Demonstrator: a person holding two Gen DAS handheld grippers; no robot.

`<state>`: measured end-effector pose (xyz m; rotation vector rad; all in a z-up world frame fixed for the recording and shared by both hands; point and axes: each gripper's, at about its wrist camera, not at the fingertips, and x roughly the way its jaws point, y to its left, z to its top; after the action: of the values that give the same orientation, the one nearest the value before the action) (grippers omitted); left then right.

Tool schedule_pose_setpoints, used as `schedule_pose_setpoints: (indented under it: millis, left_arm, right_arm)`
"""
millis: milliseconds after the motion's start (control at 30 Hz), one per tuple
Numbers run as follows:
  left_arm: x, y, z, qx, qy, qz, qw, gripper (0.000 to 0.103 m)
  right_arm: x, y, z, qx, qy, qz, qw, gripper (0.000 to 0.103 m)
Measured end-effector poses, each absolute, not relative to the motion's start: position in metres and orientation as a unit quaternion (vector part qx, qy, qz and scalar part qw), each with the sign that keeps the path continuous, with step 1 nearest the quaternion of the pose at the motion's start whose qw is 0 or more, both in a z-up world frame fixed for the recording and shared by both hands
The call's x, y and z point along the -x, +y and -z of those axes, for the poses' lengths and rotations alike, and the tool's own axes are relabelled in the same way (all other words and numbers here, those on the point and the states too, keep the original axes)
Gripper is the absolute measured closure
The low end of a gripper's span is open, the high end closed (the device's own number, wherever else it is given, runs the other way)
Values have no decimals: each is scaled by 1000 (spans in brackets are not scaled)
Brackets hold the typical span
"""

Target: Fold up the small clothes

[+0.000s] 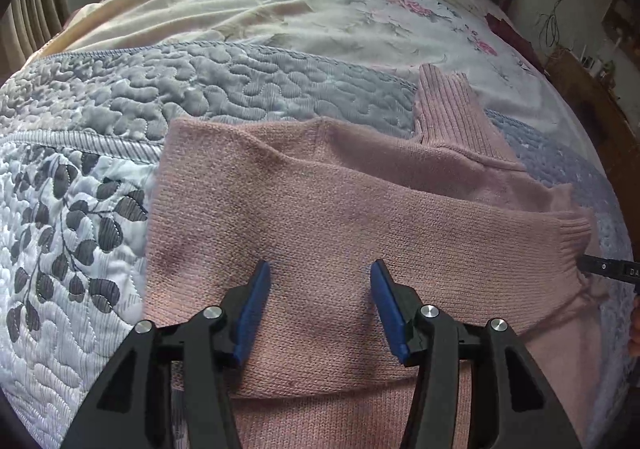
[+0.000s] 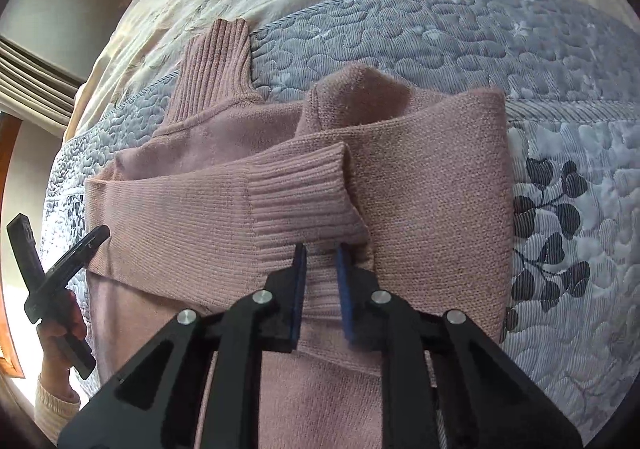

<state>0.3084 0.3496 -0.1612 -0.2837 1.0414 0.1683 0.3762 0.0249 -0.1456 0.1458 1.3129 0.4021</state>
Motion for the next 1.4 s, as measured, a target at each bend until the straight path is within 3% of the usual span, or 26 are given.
schedule_pose_setpoints:
  millis: [200, 300, 567, 800, 867, 900, 933, 967, 1033, 1133, 1400]
  left_arm:
    - [-355, 334, 128, 133, 467, -59, 872, 41]
    - [-400, 330, 125, 140, 464, -47, 873, 39]
    - [-489, 325, 163, 165, 498, -8, 851, 39]
    - [-524, 317, 188, 171, 522, 16, 836, 39]
    - [-531, 315, 191, 178, 526, 13, 832, 42]
    - [-534, 315, 192, 182, 524, 12, 832, 50]
    - [-536, 316, 192, 187, 524, 14, 831, 66]
    - [-537, 316, 192, 195, 525, 18, 828, 74]
    - [-538, 318, 192, 212, 525, 22, 824, 87]
    - [-529, 320, 183, 225, 506, 29, 832, 92]
    - [-464, 322, 129, 234, 424, 73, 872, 94]
  right_arm:
    - [-423, 59, 113, -76, 577, -222, 783, 68]
    - [-463, 81, 117, -78, 581, -225, 778, 67]
    - [-539, 119, 166, -118, 618, -236, 741, 67]
    - [-570, 133, 185, -128, 626, -246, 729, 60]
    - [-576, 139, 189, -123, 632, -250, 724, 60]
    - [-579, 142, 190, -119, 633, -250, 723, 67]
    - [-581, 144, 191, -121, 634, -257, 719, 87]
    - [-582, 145, 192, -127, 638, -267, 711, 94]
    - [-579, 144, 186, -121, 630, -273, 717, 94]
    - [-571, 142, 172, -106, 609, -286, 732, 95]
    - [-510, 122, 110, -92, 538, -350, 761, 95]
